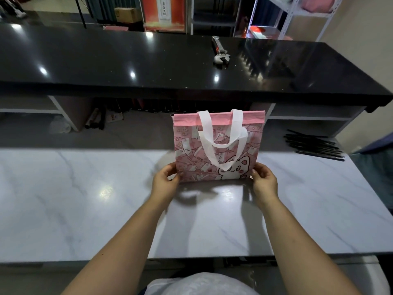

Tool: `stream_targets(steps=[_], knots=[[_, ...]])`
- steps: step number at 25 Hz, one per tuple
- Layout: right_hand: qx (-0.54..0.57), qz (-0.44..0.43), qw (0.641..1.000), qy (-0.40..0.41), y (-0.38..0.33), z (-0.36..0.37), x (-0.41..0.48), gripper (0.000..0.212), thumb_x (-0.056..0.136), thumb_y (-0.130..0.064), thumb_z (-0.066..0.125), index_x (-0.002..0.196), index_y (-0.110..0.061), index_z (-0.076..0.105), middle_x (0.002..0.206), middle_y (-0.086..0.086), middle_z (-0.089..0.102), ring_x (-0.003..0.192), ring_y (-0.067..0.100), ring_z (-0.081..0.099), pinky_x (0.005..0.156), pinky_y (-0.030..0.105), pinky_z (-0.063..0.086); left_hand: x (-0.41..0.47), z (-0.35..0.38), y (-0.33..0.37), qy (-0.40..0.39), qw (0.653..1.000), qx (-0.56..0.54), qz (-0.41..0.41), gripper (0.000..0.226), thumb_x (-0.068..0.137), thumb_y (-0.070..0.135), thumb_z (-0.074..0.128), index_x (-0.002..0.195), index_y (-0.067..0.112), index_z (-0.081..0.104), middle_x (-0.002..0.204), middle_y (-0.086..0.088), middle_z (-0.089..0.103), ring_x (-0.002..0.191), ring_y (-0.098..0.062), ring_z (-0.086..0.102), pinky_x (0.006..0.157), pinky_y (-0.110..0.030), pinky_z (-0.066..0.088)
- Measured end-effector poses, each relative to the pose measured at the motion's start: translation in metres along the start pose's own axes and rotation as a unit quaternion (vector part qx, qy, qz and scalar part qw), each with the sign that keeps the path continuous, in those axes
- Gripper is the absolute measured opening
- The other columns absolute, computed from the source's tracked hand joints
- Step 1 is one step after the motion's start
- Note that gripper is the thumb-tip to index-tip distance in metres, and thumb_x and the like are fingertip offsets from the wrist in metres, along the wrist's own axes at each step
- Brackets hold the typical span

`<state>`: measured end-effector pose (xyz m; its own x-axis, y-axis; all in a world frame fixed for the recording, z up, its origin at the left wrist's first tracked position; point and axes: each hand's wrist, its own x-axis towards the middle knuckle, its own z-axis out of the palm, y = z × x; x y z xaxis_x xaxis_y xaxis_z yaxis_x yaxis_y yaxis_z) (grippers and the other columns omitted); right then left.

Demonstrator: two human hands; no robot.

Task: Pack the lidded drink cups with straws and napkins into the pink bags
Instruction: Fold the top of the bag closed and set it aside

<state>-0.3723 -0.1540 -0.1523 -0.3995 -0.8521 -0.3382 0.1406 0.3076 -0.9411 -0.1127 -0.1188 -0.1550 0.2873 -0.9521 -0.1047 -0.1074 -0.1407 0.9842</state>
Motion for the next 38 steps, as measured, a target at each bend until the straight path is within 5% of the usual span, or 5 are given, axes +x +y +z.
stream_targets(steps=[6, 12, 16, 21, 38], knots=[[-0.012, -0.041, 0.989, 0.141, 0.014, -0.016, -0.022, 0.02, 0.091, -0.003, 0.052, 0.098, -0.018, 0.064, 0.094, 0.003, 0.065, 0.072, 0.018, 0.057, 0.072, 0.037, 0.054, -0.028, 0.022, -0.005, 0.042, 0.998, 0.039, -0.023, 0.016, 0.082, 0.01, 0.071, 0.075, 0.024, 0.069, 0.076, 0.009, 0.071, 0.07, -0.005, 0.064, 0.066, -0.019, 0.049], [-0.011, -0.106, 0.994, -0.013, 0.018, -0.005, -0.055, 0.012, 0.093, -0.021, 0.06, 0.101, -0.03, 0.06, 0.109, 0.003, 0.058, 0.088, 0.021, 0.059, 0.068, 0.027, 0.053, -0.051, 0.046, 0.001, -0.008, 1.0, 0.016, -0.014, 0.025, 0.077, 0.018, 0.078, 0.097, 0.028, 0.066, 0.098, 0.003, 0.069, 0.088, -0.017, 0.066, 0.071, -0.027, 0.057], [-0.084, -0.187, 0.977, -0.061, 0.014, 0.015, -0.07, 0.056, 0.075, -0.039, 0.075, 0.121, -0.025, 0.047, 0.128, 0.001, 0.046, 0.112, 0.01, 0.053, 0.09, 0.033, 0.052, -0.008, 0.018, 0.018, 0.051, 0.995, 0.04, 0.077, 0.077, 0.069, 0.02, 0.085, 0.135, 0.021, 0.043, 0.132, 0.006, 0.048, 0.117, -0.006, 0.047, 0.093, -0.016, 0.042], [-0.143, -0.19, 0.971, -0.028, 0.014, 0.03, -0.071, 0.085, 0.059, -0.041, 0.084, 0.128, -0.031, 0.035, 0.123, -0.001, 0.041, 0.11, 0.02, 0.053, 0.095, 0.038, 0.049, 0.001, 0.037, 0.032, -0.084, 0.98, 0.098, 0.15, 0.06, 0.063, 0.021, 0.088, 0.112, 0.025, 0.054, 0.108, 0.003, 0.061, 0.095, -0.013, 0.059, 0.082, -0.029, 0.051], [-0.241, -0.269, 0.932, 0.043, -0.009, 0.001, -0.066, 0.028, 0.076, -0.002, 0.061, 0.077, -0.025, 0.046, 0.075, -0.005, 0.052, 0.067, 0.014, 0.046, 0.06, 0.024, 0.038, -0.022, 0.054, 0.019, -0.017, 0.989, 0.084, 0.12, 0.03, 0.077, 0.011, 0.076, 0.065, 0.027, 0.054, 0.074, -0.001, 0.062, 0.065, -0.009, 0.054, 0.064, -0.025, 0.047]])
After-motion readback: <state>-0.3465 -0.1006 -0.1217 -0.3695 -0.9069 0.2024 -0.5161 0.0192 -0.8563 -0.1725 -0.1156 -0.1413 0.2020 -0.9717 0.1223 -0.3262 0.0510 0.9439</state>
